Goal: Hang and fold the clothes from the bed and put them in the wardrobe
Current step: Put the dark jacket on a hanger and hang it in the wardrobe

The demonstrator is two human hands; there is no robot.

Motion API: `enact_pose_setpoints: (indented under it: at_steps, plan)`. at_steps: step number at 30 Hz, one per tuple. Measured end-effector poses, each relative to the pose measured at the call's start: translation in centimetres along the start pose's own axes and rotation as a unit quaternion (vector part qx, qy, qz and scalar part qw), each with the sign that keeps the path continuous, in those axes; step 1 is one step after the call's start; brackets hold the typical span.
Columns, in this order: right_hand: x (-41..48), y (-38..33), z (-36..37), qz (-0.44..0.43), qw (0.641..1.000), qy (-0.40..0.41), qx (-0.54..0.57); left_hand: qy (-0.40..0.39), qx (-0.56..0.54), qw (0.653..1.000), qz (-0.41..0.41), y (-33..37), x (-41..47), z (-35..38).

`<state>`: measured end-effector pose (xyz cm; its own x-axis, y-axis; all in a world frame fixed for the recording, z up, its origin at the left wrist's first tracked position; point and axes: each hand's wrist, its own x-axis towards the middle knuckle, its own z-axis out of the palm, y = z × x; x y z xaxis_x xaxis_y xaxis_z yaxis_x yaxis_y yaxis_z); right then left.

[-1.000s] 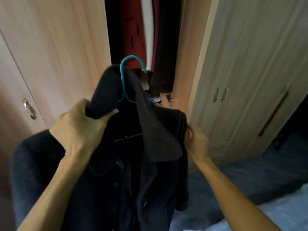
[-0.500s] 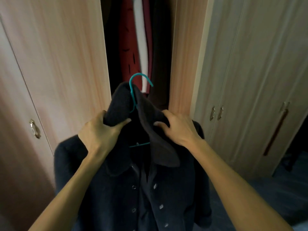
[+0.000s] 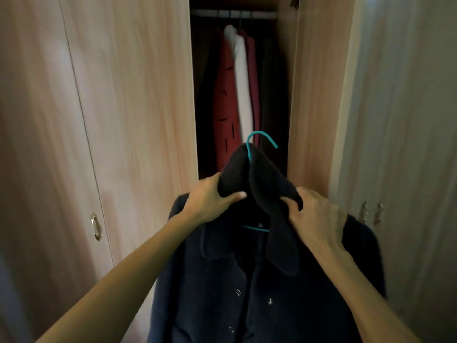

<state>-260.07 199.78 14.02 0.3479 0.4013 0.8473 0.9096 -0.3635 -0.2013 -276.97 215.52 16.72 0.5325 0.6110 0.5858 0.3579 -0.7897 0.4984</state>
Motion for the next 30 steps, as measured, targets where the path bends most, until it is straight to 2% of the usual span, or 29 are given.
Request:
enact_pose_setpoints:
  at_steps: [2,5,8,11,14,17,21,23,25,30]
  plan:
    - [1.2,-0.3,0.8,0.012,1.0,0.014,-0.008,-0.021,-0.044,0.998,0.026,-1.3,2.4,-0.6]
    - [3.4,-1.2,2.3,0.024,0.999,0.026,-0.034,0.013,-0.085,0.995,0.058,-3.5,7.3,-1.8]
    - [5.6,-2.5,3.7,0.039,0.996,0.024,-0.073,0.031,0.034,0.992,0.116,-6.1,12.8,-3.3]
    - [8.1,-3.7,4.6,0.053,0.993,0.036,-0.101,0.024,0.184,0.97,0.159,-8.7,17.7,-4.0]
    - [10.4,-4.5,5.6,0.065,0.988,0.045,-0.13,0.012,0.309,0.932,0.191,-10.7,21.3,-3.3]
    - [12.1,-5.3,6.3,0.069,0.984,0.046,-0.156,-0.035,0.413,0.891,0.184,-12.5,23.8,-2.3]
    - [13.4,-6.2,7.1,0.074,0.979,0.043,-0.184,-0.084,0.546,0.818,0.161,-14.8,26.3,-1.9]
    - [13.8,-6.3,7.5,0.076,0.976,0.04,-0.198,-0.109,0.614,0.768,0.146,-16.2,27.0,-2.3]
    - [14.1,-6.7,8.1,0.07,0.976,0.043,-0.204,-0.116,0.655,0.732,0.143,-17.4,27.4,-3.2]
    - [14.3,-8.3,7.9,0.054,0.976,0.024,-0.211,-0.123,0.697,0.688,0.162,-17.7,27.4,-3.4]
